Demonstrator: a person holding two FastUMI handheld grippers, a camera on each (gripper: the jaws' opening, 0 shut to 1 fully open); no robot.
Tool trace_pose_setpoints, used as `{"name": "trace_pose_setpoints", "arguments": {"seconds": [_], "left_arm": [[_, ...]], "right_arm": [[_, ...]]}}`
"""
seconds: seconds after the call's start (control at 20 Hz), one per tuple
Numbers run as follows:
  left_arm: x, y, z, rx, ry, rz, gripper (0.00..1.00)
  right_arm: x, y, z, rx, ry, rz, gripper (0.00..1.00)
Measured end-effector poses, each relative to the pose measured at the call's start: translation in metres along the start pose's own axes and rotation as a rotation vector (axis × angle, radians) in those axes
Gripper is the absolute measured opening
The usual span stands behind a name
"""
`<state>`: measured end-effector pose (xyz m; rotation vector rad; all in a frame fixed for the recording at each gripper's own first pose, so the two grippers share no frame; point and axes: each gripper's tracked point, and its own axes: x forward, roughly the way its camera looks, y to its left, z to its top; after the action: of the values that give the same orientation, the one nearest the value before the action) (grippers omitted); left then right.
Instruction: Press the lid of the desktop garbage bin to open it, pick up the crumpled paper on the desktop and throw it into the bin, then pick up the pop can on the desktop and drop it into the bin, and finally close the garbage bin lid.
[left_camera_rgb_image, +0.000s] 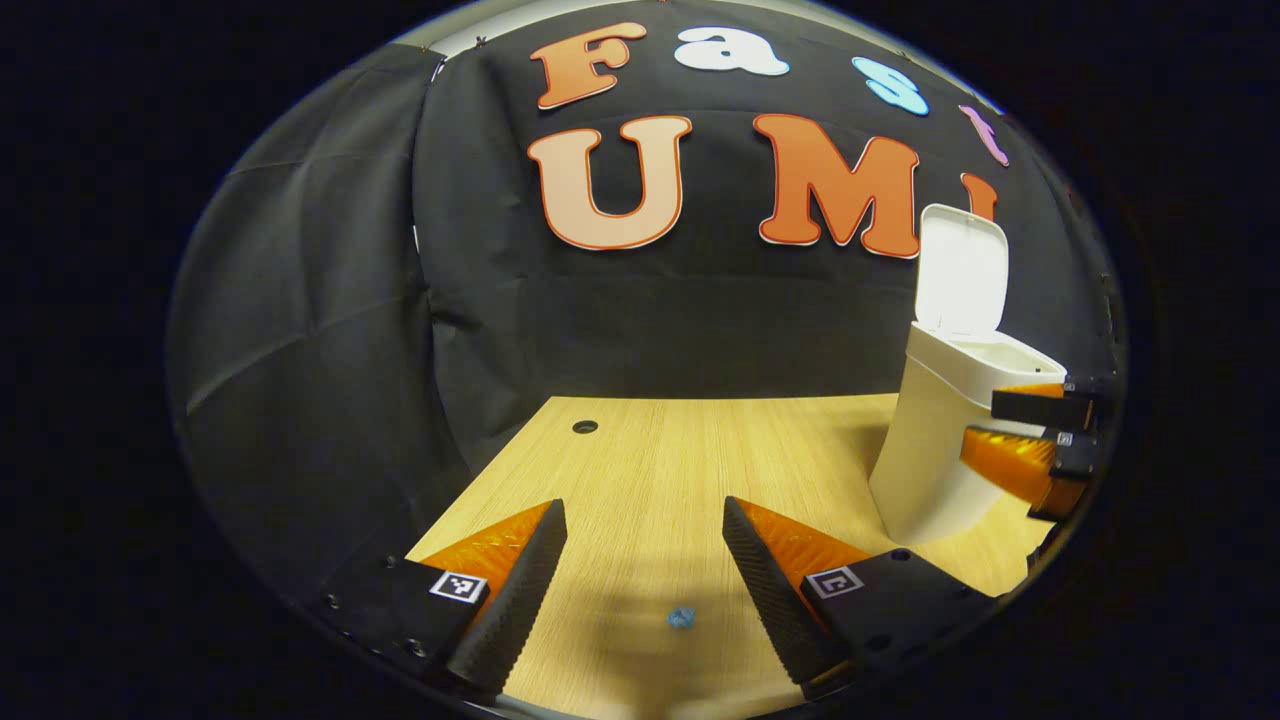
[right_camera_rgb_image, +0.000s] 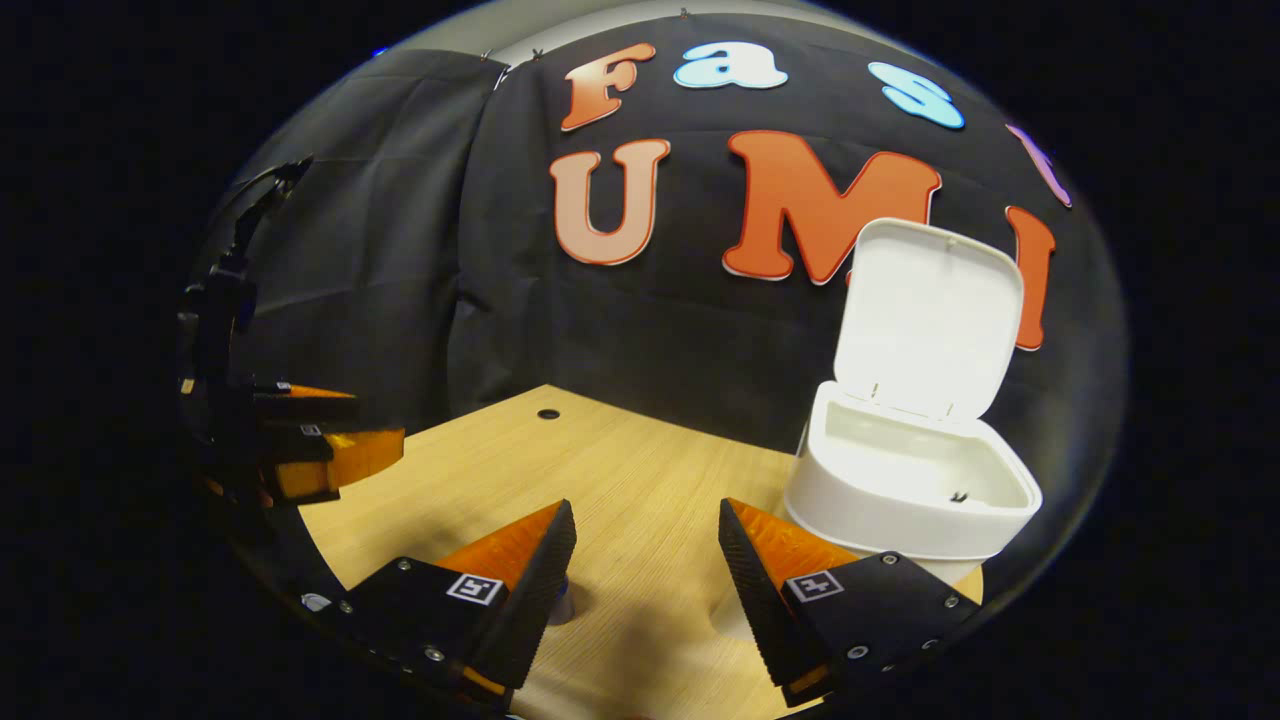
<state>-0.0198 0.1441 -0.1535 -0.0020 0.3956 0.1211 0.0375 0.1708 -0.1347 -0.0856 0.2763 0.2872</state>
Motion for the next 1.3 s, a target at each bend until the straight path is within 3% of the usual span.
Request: {"name": "trace_pose_setpoints", "arguments": {"seconds": [0.15,0.2,0.35,0.5,0.55,0.6,0.7,1.3], "left_arm": [[-0.004,0.001,-0.011,-0.005,0.038,0.008,1.0],[-0.006,0.002,-0.014,-0.007,0.044,0.014,0.96],[-0.01,0.007,-0.018,0.005,0.055,0.029,1.0],[-0.015,0.01,-0.023,0.013,0.064,0.049,0.96],[-0.016,0.009,-0.026,0.006,0.076,0.046,1.0],[-0.019,0.006,-0.03,0.006,0.089,0.042,0.96],[-0.023,0.008,-0.033,0.021,0.095,0.052,1.0],[-0.023,0.023,-0.075,0.007,0.197,0.069,1.0]], "right_arm": [[0.011,0.024,-0.033,-0.005,0.069,0.062,0.88],[0.015,0.03,-0.042,-0.004,0.085,0.081,0.89],[0.026,0.049,-0.059,-0.015,0.116,0.14,0.89],[0.038,0.065,-0.083,-0.041,0.174,0.192,0.9],[0.041,0.07,-0.092,-0.046,0.206,0.208,0.92],[0.043,0.074,-0.099,-0.051,0.232,0.223,0.94],[0.052,0.079,-0.111,-0.071,0.248,0.239,0.97],[0.09,0.093,-0.145,-0.104,0.315,0.268,0.96]]}}
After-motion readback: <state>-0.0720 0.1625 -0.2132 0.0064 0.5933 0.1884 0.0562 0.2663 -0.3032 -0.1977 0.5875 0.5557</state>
